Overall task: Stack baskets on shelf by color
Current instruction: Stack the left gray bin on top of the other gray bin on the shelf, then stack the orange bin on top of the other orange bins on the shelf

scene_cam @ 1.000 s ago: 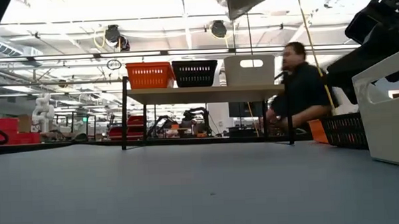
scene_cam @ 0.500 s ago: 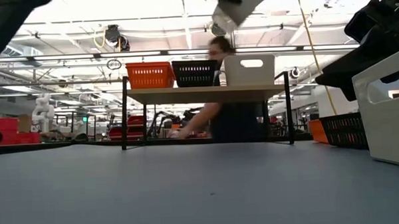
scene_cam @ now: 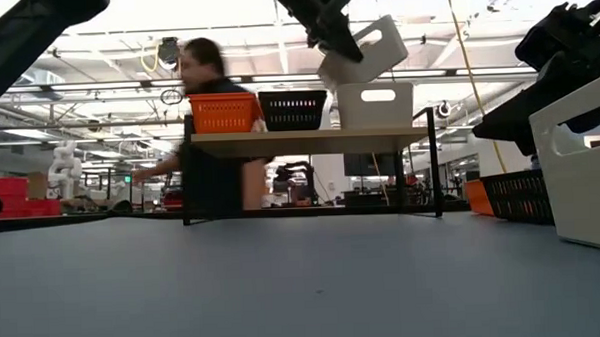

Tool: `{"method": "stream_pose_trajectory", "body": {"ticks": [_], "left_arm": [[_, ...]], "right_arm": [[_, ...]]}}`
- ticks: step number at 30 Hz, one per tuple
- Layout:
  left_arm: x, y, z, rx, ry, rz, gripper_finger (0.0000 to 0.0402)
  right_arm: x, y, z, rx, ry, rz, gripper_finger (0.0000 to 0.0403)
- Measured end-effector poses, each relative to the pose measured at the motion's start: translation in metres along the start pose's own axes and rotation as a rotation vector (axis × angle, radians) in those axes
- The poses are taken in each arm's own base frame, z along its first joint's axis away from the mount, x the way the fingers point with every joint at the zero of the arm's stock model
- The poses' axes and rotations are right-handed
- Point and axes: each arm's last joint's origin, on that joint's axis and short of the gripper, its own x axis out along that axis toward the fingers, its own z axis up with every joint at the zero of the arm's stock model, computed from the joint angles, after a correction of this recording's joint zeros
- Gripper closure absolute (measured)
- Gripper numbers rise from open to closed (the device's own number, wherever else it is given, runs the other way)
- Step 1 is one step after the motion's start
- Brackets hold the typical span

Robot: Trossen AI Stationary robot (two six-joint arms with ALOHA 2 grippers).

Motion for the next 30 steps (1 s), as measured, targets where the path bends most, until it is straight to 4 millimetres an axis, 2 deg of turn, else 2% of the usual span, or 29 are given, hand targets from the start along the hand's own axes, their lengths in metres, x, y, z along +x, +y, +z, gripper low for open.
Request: {"method": "stream_pose_trajectory", "body": {"ticks": [15,23,30], "left_arm": [[0.0,0.0,-0.004,-0.039,0.032,-0.005,0.0311],[0.0,0.0,-0.003,-0.057,0.092,0.172,0.0262],[0.002,-0.023,-0.005,0.048,0.122,-0.018,0.0257]], "right_arm": [[0.0,0.0,0.0,0.014,0.005,0.0,0.0294],[0.0,0.0,-0.001,0.014,0.006,0.0,0.0294],[0.0,0.0,0.0,0.017,0.006,0.001,0.0294]]}}
